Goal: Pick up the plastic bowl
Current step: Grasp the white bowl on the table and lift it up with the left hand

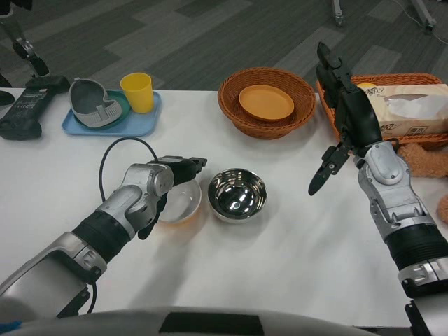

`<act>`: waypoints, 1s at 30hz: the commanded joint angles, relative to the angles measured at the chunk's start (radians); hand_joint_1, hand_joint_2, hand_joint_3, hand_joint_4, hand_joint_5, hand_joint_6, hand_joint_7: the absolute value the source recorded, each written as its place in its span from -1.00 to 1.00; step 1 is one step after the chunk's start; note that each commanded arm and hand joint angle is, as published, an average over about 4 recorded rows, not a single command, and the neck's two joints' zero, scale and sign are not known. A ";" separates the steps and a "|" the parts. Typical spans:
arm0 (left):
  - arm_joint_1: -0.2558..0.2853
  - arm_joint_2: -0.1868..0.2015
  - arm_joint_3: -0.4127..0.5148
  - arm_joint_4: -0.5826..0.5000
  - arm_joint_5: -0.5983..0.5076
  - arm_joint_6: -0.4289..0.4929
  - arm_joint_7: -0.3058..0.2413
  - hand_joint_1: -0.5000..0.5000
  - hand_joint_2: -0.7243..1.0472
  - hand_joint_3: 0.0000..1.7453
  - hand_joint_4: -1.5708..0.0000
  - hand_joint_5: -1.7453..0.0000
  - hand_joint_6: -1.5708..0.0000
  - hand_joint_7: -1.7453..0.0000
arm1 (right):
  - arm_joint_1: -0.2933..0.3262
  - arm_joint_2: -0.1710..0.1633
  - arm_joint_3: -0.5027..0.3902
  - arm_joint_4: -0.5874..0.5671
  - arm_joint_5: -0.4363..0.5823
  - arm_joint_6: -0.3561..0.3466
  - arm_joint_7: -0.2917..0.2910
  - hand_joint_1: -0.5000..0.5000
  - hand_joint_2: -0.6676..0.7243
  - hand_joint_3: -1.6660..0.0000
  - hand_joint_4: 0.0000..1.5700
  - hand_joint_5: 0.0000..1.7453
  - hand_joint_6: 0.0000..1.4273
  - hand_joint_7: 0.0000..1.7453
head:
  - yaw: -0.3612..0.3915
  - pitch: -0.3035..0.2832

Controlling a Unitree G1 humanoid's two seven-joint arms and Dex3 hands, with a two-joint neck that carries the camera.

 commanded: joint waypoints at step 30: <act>-0.024 -0.039 -0.006 0.164 -0.083 -0.068 0.094 -1.00 -0.07 -1.00 1.00 1.00 1.00 1.00 | 0.026 0.000 -0.012 0.009 0.024 -0.026 -0.003 -0.92 1.00 1.00 -1.00 -1.00 -1.00 -1.00 | -0.006 -0.002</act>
